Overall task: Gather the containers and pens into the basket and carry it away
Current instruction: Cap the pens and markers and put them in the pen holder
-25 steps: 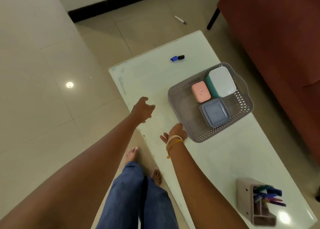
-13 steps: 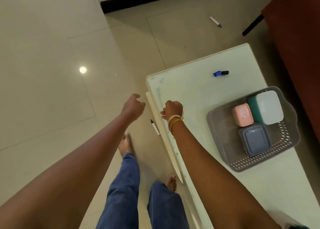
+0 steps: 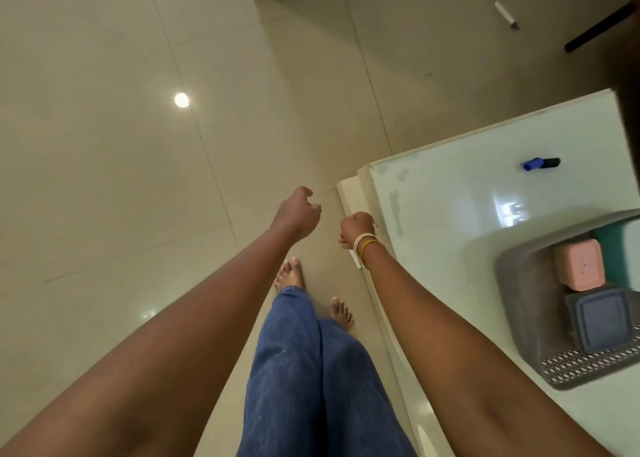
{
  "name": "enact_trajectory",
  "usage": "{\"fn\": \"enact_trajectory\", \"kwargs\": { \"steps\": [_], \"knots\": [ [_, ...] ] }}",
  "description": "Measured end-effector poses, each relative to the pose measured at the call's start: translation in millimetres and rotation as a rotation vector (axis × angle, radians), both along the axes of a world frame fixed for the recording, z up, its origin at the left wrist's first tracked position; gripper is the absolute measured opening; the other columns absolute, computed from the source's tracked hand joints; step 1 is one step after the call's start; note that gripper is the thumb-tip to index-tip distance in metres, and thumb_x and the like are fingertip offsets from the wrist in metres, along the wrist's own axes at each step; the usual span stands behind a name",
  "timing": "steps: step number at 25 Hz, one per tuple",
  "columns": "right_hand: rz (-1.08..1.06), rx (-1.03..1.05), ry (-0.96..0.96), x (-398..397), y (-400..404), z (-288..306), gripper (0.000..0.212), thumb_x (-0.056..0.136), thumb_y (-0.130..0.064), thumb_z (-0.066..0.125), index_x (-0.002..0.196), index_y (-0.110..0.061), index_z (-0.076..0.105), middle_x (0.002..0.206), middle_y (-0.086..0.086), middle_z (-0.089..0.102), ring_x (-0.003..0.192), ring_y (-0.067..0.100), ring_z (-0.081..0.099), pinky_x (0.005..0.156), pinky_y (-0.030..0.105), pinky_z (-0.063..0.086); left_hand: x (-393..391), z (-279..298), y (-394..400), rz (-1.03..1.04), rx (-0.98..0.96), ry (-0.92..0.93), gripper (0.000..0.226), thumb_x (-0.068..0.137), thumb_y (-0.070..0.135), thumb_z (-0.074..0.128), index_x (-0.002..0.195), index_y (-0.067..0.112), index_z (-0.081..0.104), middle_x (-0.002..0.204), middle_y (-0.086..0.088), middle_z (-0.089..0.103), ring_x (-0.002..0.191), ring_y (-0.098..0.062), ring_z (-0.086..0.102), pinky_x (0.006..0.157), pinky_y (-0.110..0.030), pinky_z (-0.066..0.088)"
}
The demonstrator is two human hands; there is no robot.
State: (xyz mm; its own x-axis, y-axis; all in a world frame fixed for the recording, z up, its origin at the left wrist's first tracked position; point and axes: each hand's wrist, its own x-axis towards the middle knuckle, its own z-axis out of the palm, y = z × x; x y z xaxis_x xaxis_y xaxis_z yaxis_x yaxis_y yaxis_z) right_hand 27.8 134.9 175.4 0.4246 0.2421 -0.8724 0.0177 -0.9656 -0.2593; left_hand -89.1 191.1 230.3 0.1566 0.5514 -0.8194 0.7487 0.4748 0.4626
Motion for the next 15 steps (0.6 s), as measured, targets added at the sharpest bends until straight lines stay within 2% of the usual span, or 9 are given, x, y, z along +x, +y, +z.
{"fn": "enact_trajectory", "kwargs": {
  "steps": [1,3,4,6,9,11,15],
  "knots": [
    [0.099,-0.052,-0.039,-4.9,-11.2,-22.6,0.007,0.083,-0.004,0.045,0.08,-0.005,0.051,0.086,0.021,0.055,0.075,0.035,0.06,0.072,0.036,0.057,-0.2,-19.8,-9.6,0.01,-0.023,0.0,0.044,0.097,0.026,0.045,0.139,0.013,0.04,0.126,-0.014,0.06,0.106,-0.028,0.062,0.079,-0.03,0.045],
    [0.224,-0.135,-0.103,-6.7,-40.4,-81.8,0.024,0.084,-0.008,0.048,0.103,0.001,0.06,0.105,0.022,0.062,0.098,0.037,0.063,0.085,0.035,0.053,-1.0,-74.5,-32.5,0.009,-0.062,0.016,0.045,0.098,0.027,0.045,0.14,0.014,0.039,0.131,-0.014,0.057,0.111,-0.029,0.06,0.087,-0.033,0.048],
    [0.242,-0.165,-0.113,-5.0,-54.7,-112.0,0.034,0.086,-0.009,0.048,0.117,0.002,0.057,0.117,0.021,0.061,0.108,0.036,0.061,0.088,0.033,0.05,-3.7,-105.6,-42.6,-0.006,-0.068,0.031,0.046,0.098,0.027,0.045,0.141,0.014,0.038,0.134,-0.014,0.055,0.116,-0.03,0.058,0.091,-0.034,0.046],
    [0.217,-0.192,-0.129,1.8,-75.4,-172.4,0.044,0.088,-0.009,0.047,0.131,-0.001,0.048,0.132,0.018,0.055,0.12,0.034,0.056,0.098,0.033,0.047,-7.6,-167.6,-55.8,-0.043,-0.055,0.062,0.046,0.099,0.027,0.045,0.142,0.013,0.037,0.137,-0.015,0.052,0.122,-0.03,0.053,0.095,-0.034,0.042],
    [0.213,-0.176,-0.14,6.4,-95.3,-250.6,0.049,0.091,-0.013,0.049,0.139,-0.007,0.043,0.139,0.015,0.051,0.123,0.033,0.054,0.097,0.031,0.045,-9.4,-248.9,-69.8,-0.034,-0.032,0.085,0.045,0.098,0.028,0.046,0.14,0.013,0.039,0.135,-0.016,0.054,0.118,-0.031,0.056,0.096,-0.039,0.047],
    [0.268,-0.161,-0.198,7.7,-101.5,-287.3,0.052,0.089,-0.015,0.055,0.138,-0.004,0.042,0.137,0.016,0.051,0.124,0.033,0.054,0.101,0.036,0.046,-8.1,-286.5,-77.8,-0.047,-0.042,0.091,0.045,0.098,0.029,0.047,0.139,0.014,0.039,0.134,-0.015,0.054,0.117,-0.031,0.058,0.096,-0.042,0.05],
    [0.441,-0.128,-0.415,2.3,-110.1,-334.1,0.034,0.092,-0.006,0.05,0.126,-0.002,0.048,0.13,0.017,0.054,0.119,0.036,0.057,0.096,0.047,0.05,-4.6,-328.7,-80.5,-0.107,-0.04,0.082,0.045,0.098,0.031,0.046,0.139,0.015,0.04,0.137,-0.014,0.052,0.118,-0.031,0.057,0.096,-0.043,0.05]
  ]
}}
